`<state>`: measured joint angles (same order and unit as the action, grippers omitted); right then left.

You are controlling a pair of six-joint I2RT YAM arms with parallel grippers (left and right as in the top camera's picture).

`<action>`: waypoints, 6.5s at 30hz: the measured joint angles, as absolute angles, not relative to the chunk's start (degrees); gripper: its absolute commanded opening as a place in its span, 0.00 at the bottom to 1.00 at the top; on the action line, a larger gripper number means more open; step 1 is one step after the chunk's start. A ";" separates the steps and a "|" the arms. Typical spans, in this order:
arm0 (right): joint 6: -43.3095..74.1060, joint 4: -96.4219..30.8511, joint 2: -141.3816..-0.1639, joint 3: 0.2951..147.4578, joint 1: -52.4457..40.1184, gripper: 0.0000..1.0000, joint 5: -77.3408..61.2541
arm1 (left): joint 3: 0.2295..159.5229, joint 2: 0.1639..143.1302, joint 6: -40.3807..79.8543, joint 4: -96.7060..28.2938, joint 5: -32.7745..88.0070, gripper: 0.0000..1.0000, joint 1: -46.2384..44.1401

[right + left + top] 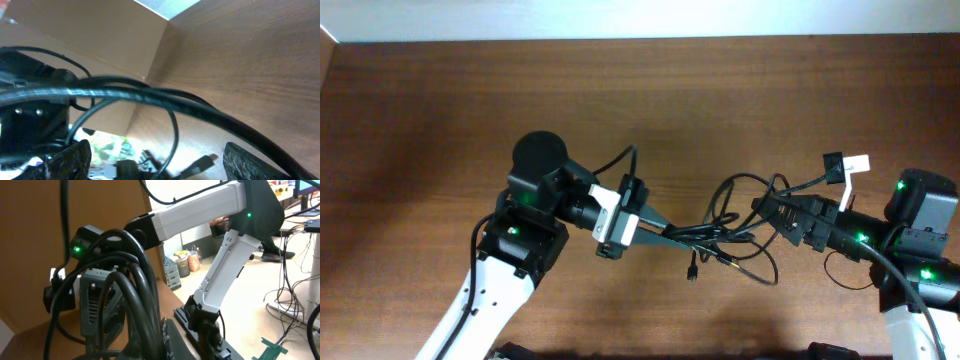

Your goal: Untangle cables

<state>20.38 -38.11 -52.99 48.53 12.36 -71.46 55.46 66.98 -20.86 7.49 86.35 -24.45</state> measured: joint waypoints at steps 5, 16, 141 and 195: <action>22.63 -38.17 -52.99 48.53 12.36 0.82 -72.84 | 55.46 68.55 -21.54 6.87 83.79 0.00 -25.71; 23.86 -38.28 -52.99 48.53 12.36 0.84 -73.25 | 55.46 72.23 -22.15 11.81 80.58 0.00 -26.02; 3.60 -32.49 -45.28 48.53 12.21 0.67 -66.67 | 55.51 71.68 14.33 1.87 62.72 0.00 -27.62; 3.25 -37.36 -45.25 48.53 12.21 0.04 -56.82 | 55.64 71.55 13.67 1.89 60.86 0.99 -25.87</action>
<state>3.25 -37.36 -45.25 48.53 12.21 -56.82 55.64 71.55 13.67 1.89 60.86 -25.87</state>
